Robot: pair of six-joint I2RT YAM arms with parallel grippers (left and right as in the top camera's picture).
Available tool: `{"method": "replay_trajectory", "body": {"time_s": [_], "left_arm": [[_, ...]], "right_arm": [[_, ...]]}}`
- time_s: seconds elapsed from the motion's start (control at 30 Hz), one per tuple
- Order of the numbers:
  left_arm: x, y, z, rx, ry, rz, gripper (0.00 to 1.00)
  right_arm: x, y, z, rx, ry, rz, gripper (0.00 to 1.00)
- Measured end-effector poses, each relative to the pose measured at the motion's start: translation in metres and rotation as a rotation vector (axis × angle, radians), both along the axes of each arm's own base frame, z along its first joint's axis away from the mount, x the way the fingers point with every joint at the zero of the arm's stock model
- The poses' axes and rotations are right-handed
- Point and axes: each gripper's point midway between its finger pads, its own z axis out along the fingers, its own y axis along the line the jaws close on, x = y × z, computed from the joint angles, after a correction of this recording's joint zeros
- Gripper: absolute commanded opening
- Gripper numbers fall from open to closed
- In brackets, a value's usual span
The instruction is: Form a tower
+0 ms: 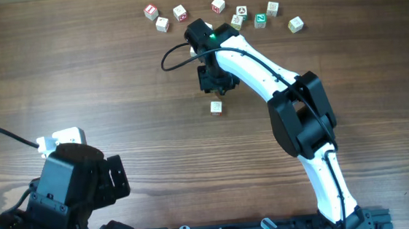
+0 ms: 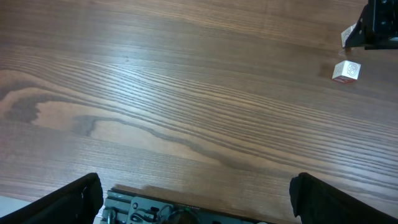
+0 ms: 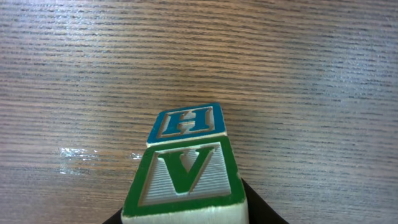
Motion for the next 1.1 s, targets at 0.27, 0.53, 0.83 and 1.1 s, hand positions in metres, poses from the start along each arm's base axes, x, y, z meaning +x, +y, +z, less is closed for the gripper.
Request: {"method": "replay_trajectory", "body": {"time_s": [0.27, 0.53, 0.83, 1.1], "left_arm": [[0.000, 0.000, 0.000, 0.000, 0.000, 0.000, 1.00], [0.000, 0.000, 0.000, 0.000, 0.000, 0.000, 1.00], [0.000, 0.000, 0.000, 0.000, 0.000, 0.000, 1.00], [0.000, 0.000, 0.000, 0.000, 0.000, 0.000, 1.00]], "right_arm": [[-0.003, -0.001, 0.000, 0.002, 0.014, -0.049, 0.64], [0.002, 0.004, 0.000, 0.015, -0.008, 0.059, 0.75], [0.015, 0.001, -0.001, 0.030, -0.041, 0.094, 0.47], [0.018, 0.002, -0.004, 0.037, -0.048, 0.051, 0.29]]}}
